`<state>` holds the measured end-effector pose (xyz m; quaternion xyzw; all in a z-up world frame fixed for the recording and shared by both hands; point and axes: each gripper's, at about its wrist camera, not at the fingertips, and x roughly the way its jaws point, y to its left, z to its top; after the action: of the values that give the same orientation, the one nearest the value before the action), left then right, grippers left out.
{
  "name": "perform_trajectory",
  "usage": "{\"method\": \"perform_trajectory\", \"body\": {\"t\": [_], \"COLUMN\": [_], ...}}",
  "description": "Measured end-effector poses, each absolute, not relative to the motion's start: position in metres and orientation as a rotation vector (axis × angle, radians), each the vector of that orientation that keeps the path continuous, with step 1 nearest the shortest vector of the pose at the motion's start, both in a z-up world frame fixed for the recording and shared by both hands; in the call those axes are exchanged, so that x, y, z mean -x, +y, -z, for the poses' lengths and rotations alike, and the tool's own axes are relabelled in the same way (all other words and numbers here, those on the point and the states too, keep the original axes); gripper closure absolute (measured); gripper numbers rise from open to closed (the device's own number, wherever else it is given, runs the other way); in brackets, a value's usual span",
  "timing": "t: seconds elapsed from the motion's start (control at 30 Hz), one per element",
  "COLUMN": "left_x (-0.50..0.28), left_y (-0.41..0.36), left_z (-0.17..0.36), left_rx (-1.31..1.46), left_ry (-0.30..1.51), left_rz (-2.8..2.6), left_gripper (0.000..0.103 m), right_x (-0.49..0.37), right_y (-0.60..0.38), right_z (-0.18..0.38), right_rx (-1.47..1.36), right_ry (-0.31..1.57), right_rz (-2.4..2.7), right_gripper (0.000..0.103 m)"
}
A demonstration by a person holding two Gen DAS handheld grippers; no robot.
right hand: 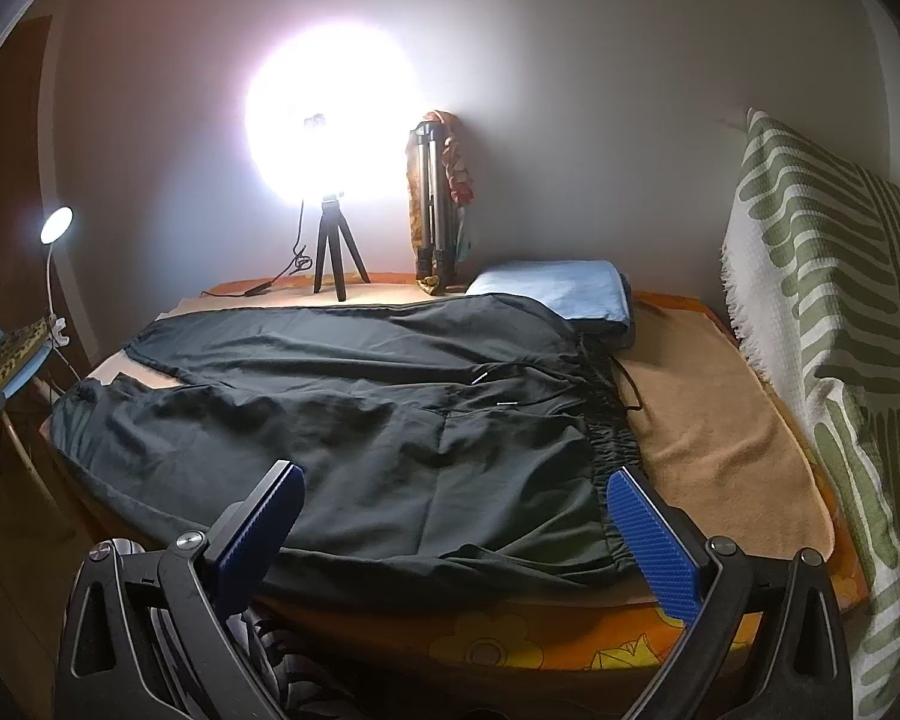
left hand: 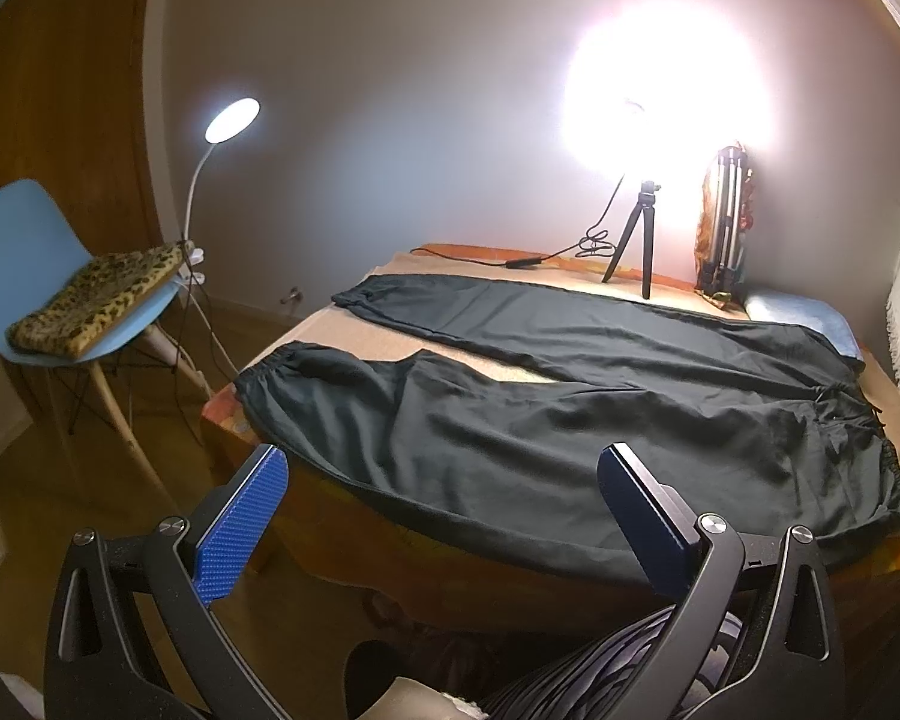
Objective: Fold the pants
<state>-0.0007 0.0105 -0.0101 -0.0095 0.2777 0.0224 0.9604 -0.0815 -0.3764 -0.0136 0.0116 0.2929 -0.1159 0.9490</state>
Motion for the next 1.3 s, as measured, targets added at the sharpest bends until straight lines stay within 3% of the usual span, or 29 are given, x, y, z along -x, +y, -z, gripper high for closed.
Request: {"method": "perform_trajectory", "body": {"t": [0.4,0.6,1.3], "left_x": [-0.013,-0.018,-0.069], "left_y": [0.036,0.052,0.162], "left_z": [0.032,0.043,0.072], "left_rx": [0.038,0.07,0.301], "left_ry": [0.652,0.678,0.772], "left_rz": [-0.053,-0.026,-0.119], "left_gripper": [0.0,0.0,0.025], "right_x": [0.06,0.036,-0.017], "right_y": [-0.362,-0.34,-0.3], "right_z": [0.022,0.046,0.121], "right_rx": [0.075,0.164,0.445], "right_ry": [0.619,0.712,1.039], "right_rz": [0.122,-0.058,-0.406], "right_gripper": [0.002,0.01,0.036]}}
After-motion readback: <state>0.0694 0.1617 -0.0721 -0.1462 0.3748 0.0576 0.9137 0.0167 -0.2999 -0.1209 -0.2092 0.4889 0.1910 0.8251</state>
